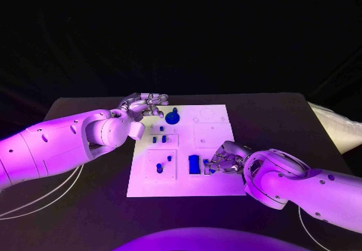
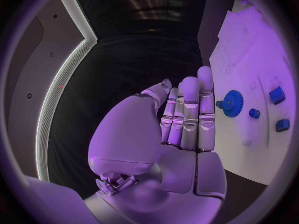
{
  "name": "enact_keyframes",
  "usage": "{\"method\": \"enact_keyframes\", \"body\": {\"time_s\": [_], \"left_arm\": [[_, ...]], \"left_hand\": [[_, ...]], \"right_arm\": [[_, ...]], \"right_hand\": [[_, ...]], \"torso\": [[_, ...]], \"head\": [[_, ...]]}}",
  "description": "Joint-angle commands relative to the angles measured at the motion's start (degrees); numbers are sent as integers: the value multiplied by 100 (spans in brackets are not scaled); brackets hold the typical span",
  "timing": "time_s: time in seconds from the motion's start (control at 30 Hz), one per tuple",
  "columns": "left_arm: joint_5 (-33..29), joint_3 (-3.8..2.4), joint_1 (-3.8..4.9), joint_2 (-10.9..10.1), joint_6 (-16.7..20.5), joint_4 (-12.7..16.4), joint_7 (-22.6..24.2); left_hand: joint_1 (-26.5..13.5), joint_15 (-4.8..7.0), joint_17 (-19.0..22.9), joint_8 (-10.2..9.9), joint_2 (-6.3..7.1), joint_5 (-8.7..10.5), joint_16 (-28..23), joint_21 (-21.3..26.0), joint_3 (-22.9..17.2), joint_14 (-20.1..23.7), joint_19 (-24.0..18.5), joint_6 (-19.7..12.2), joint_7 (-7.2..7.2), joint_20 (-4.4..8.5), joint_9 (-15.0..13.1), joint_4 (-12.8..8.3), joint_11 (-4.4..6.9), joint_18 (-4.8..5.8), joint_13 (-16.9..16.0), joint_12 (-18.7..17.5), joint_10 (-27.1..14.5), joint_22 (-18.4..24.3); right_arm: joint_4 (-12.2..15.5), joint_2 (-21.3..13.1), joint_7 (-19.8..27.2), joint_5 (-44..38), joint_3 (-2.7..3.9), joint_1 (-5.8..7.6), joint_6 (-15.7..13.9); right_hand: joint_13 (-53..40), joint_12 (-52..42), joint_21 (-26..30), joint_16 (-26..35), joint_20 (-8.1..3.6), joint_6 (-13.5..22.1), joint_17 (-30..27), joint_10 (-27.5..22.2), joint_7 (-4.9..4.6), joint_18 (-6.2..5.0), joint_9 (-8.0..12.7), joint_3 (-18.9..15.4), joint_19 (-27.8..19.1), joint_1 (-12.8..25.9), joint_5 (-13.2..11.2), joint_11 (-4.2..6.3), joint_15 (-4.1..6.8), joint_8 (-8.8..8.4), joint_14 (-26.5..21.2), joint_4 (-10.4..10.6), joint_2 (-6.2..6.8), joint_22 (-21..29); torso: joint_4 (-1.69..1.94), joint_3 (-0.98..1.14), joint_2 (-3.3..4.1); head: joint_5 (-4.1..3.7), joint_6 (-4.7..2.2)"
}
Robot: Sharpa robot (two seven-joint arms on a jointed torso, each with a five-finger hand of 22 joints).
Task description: Assemble the parts on the task board
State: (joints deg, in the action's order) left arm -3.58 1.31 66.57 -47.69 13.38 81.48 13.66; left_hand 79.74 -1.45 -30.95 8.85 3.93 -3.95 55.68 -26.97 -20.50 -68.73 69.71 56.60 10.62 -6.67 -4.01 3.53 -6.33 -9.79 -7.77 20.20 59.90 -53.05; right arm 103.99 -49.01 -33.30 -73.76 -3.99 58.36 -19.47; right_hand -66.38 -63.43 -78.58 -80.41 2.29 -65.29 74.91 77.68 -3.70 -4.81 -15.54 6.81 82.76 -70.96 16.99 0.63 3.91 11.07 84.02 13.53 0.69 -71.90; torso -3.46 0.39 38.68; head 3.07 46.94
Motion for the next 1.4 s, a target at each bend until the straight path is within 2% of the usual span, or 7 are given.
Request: {"method": "enact_keyframes", "body": {"time_s": [0.03, 0.5, 0.63, 0.8, 1.27, 1.4], "left_arm": [[28, -3, 0, 9, -113, 3, 19], [29, -3, 0, 10, -120, 4, 14], [29, -3, 0, 10, -120, 5, 15], [30, -3, 0, 12, -124, 4, 11], [40, -3, 0, 21, -148, -6, -20], [42, -3, 0, 21, -151, -5, -15]], "left_hand": [[-47, 0, 6, 17, -23, 27, 5, 20, 41, 58, 14, -49, 7, -44, 7, 4, 10, -60, -7, 24, -44, 7], [-39, 0, 12, 23, -26, 26, 9, 28, 44, 64, 15, -59, 8, -45, 7, -4, 8, -60, -8, 36, -58, 13], [-39, 0, 12, 23, -26, 26, 9, 28, 44, 64, 15, -59, 8, -45, 7, -4, 8, -60, -8, 36, -58, 13], [-39, 0, 12, 23, -26, 26, 9, 28, 44, 64, 15, -59, 8, -45, 7, -4, 8, -60, -8, 36, -58, 13], [-40, -2, 15, 26, -29, 26, 11, 32, 46, 66, 15, -63, 10, -46, 7, -4, 7, -60, -8, 41, -63, 16], [-36, -2, 16, 28, -32, 24, 12, 33, 45, 68, 16, -65, 10, -46, 7, -7, 7, -60, -8, 44, -66, 17]], "right_arm": [[3, 11, -42, -69, -5, -14, 173], [-7, 25, 2, -95, -5, -15, 129], [-8, 27, 6, -123, -5, -15, 144], [-7, 29, 10, -134, -5, -15, 157], [12, 12, 49, -149, -5, -16, 240], [35, -12, 68, -183, -4, -15, 248]], "right_hand": [[-20, -40, -23, -28, -47, -34, 400, 48, 3, 93, -9, 5, -1, 61, 13, 5, 57, 26, 391, 44, 1, -9], [-198, -190, -72, -88, -57, -92, 470, 152, 27, 109, -48, -62, 36, 316, 48, 23, 70, 86, 406, 257, -138, -86], [-268, -225, -83, -95, -66, -102, 479, 186, 40, 112, -67, -172, 47, 496, 420, 34, 79, 110, 406, 294, -194, -105], [-304, -230, -86, -101, -71, -100, 488, 197, 45, 114, -80, -287, 50, 580, 621, 38, 83, 123, 407, 292, -174, -112], [-354, -257, -94, -109, -73, -109, 498, 219, 50, 116, -93, -402, 55, 678, 693, 42, 85, 141, 408, 307, -184, -126], [-366, -257, -93, -113, -74, -111, 503, 224, 53, 116, -100, -467, 55, 749, 702, 44, 87, 149, 409, 312, -200, -127]], "torso": [[2, 0, 0], [-1, 1, 6], [2, 0, 2], [2, 1, 3], [-4, 1, 0], [-6, 11, 6]], "head": [[5, 9], [20, 6], [23, 8], [31, 18], [38, 30], [44, 32]]}}
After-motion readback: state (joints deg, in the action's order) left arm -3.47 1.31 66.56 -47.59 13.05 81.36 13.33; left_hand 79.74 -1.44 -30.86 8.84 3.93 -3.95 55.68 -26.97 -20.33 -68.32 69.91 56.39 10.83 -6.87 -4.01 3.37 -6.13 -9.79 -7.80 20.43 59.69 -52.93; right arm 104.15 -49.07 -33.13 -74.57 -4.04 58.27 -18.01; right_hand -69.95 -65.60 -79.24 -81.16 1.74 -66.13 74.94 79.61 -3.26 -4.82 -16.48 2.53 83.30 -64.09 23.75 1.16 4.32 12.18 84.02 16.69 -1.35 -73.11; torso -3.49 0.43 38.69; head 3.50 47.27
